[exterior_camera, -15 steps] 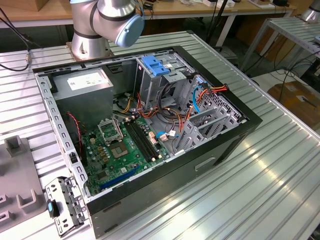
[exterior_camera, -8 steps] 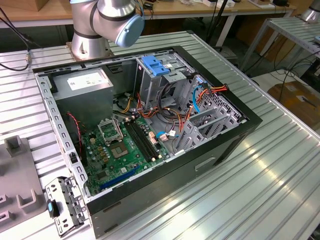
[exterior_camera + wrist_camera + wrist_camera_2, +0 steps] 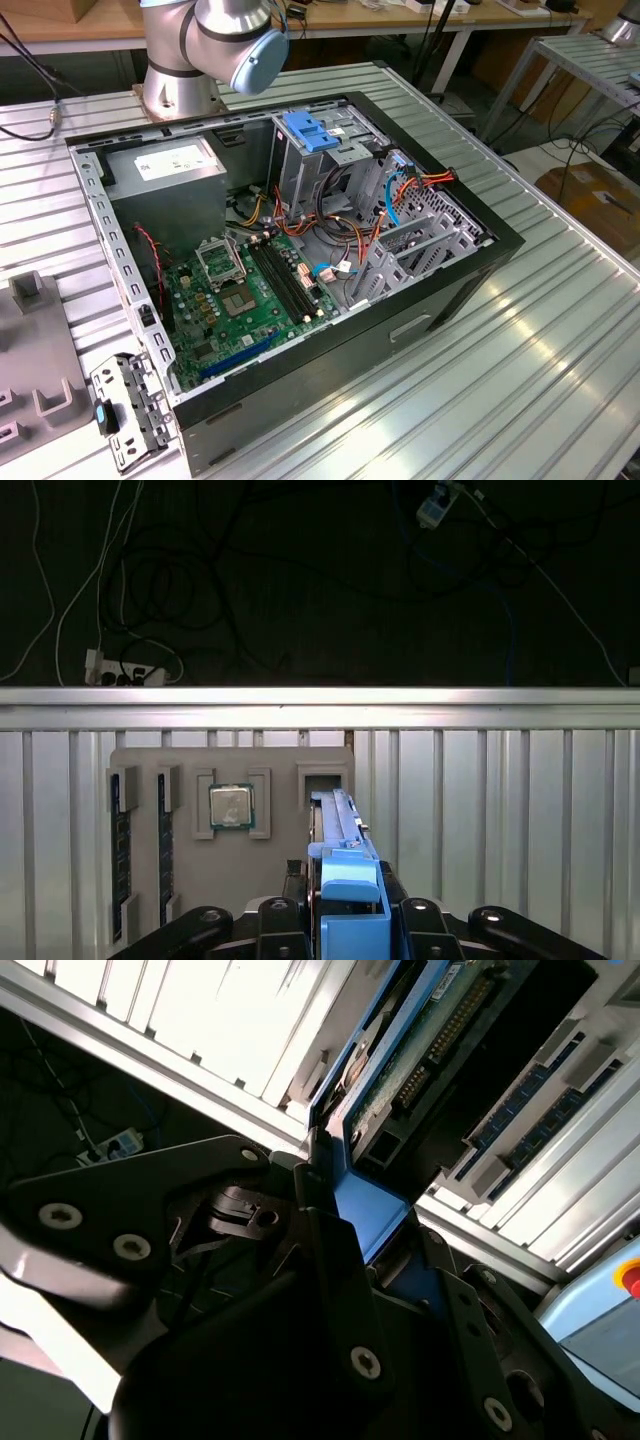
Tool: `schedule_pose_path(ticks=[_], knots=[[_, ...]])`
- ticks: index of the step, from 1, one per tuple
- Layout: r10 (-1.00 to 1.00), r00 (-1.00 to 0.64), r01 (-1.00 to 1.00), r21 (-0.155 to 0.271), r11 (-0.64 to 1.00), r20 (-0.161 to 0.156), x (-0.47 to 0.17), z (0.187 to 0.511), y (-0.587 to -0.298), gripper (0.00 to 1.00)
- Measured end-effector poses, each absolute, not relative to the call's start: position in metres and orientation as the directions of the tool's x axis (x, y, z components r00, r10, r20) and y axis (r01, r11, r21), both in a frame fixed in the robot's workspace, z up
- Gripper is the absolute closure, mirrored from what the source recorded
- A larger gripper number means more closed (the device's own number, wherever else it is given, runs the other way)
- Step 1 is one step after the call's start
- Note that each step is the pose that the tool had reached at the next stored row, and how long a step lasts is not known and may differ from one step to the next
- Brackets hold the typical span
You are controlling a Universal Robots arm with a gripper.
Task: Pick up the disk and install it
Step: 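Pick up the disk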
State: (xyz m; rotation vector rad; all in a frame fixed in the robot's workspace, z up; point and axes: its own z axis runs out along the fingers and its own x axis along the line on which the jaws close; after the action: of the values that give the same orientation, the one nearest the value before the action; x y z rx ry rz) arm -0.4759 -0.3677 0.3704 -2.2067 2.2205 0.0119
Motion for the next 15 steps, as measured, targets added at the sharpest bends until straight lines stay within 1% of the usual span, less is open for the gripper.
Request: schedule_pose_path(ticks=[15], knots=[[-1.0, -0.006, -1.0, -0.002, 0.006, -0.013, -0.476, 0.39, -0.368, 0.63]])
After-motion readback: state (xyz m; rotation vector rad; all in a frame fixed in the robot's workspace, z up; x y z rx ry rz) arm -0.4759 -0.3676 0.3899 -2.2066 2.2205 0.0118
